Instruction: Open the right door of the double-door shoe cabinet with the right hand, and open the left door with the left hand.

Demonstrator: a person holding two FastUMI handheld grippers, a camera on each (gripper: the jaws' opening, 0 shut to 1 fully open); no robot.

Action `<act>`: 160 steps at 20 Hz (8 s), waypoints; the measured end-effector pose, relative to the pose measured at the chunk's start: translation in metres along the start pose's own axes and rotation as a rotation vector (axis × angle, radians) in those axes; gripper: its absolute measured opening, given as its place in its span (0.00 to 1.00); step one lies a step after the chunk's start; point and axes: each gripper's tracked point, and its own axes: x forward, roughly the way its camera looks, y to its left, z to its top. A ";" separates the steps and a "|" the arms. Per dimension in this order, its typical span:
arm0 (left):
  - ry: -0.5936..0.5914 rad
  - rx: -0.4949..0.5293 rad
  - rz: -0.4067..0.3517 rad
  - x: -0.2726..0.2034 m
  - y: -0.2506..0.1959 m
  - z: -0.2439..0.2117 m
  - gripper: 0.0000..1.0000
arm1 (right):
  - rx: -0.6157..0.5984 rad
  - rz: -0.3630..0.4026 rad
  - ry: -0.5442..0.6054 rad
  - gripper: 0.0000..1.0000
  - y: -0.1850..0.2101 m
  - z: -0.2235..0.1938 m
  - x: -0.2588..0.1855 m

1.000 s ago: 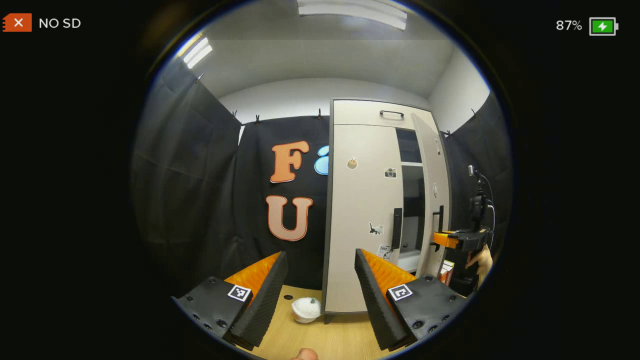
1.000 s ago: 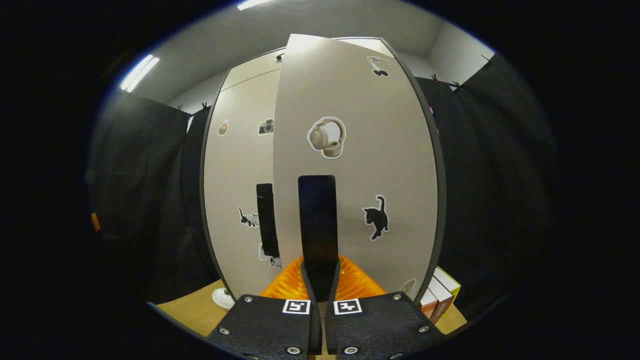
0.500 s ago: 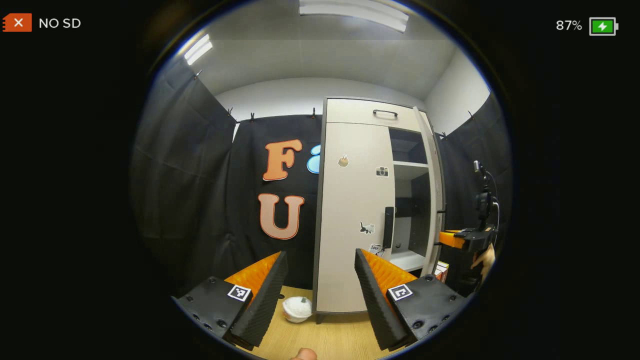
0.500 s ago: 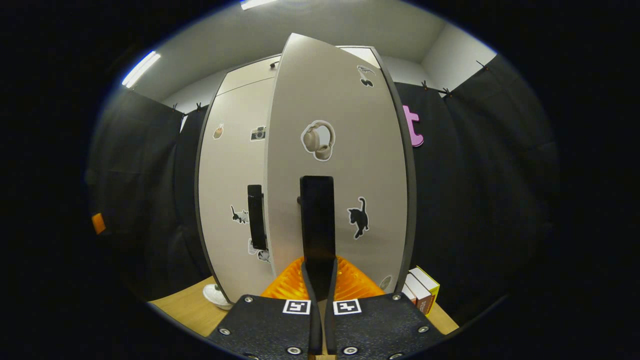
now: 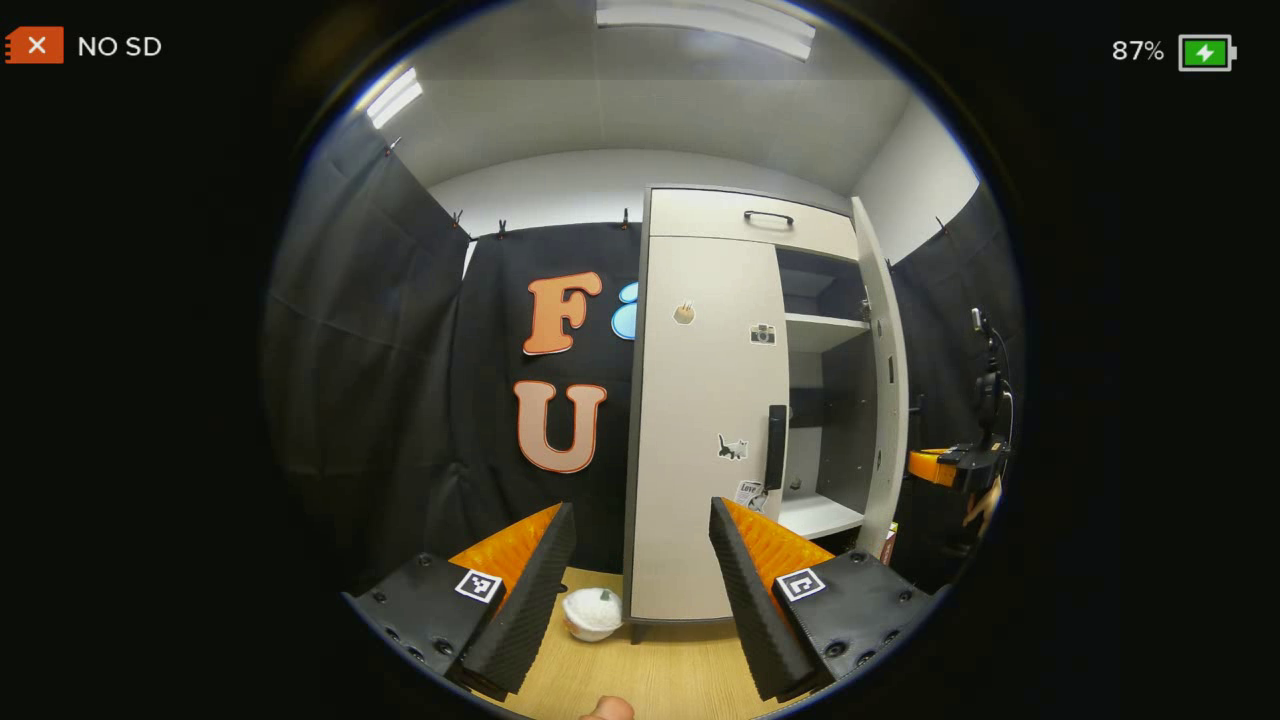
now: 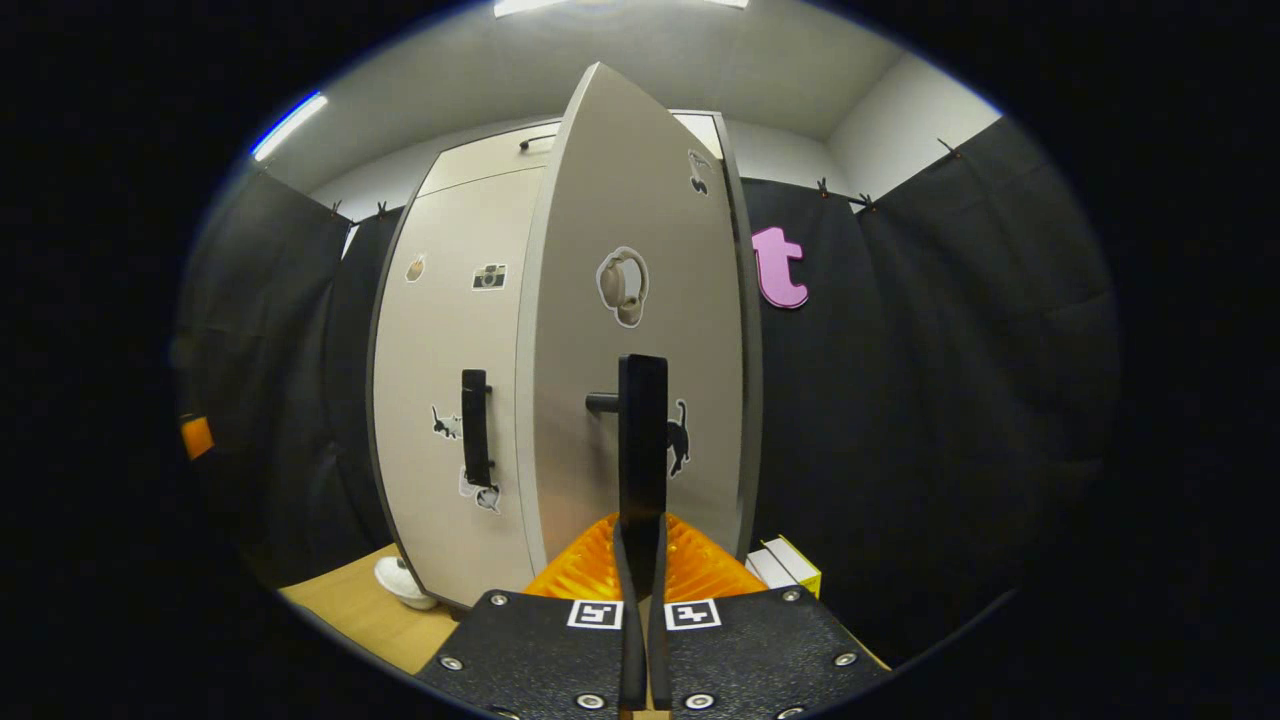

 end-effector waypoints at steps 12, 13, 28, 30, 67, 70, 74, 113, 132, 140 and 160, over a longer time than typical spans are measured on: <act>0.017 -0.004 -0.050 0.016 -0.038 -0.009 0.81 | 0.007 -0.120 0.001 0.00 -0.045 -0.001 -0.010; 0.022 -0.007 -0.055 0.019 -0.042 -0.011 0.81 | -0.007 -0.144 -0.006 0.00 -0.054 0.000 -0.010; 0.046 0.008 -0.133 0.062 -0.111 -0.026 0.81 | -0.018 -0.112 -0.086 0.92 -0.072 0.019 -0.029; 0.046 0.014 -0.137 0.073 -0.121 -0.026 0.81 | -0.001 -0.108 -0.093 0.93 -0.072 0.020 -0.029; 0.104 0.048 -0.149 0.284 -0.205 -0.079 0.33 | 0.031 -0.116 -0.167 0.93 -0.075 0.027 -0.025; 0.106 0.049 -0.186 0.283 -0.206 -0.078 0.31 | 0.042 -0.113 -0.167 0.93 -0.074 0.027 -0.027; 0.115 0.042 -0.198 0.280 -0.203 -0.080 0.18 | 0.071 -0.106 -0.169 0.92 -0.069 0.029 -0.029; 0.069 0.026 -0.234 0.193 -0.096 -0.064 0.03 | 0.043 0.071 -0.179 0.93 0.054 0.033 -0.038; 0.054 0.013 -0.107 0.185 -0.010 -0.054 0.02 | 0.053 0.099 -0.147 0.92 0.067 0.020 -0.022; 0.023 -0.031 -0.099 0.155 0.014 -0.026 0.03 | 0.056 0.087 -0.148 0.93 0.065 0.025 -0.021; -0.051 0.044 0.010 0.084 -0.009 0.056 0.70 | 0.046 -0.003 -0.133 0.92 0.004 0.068 -0.035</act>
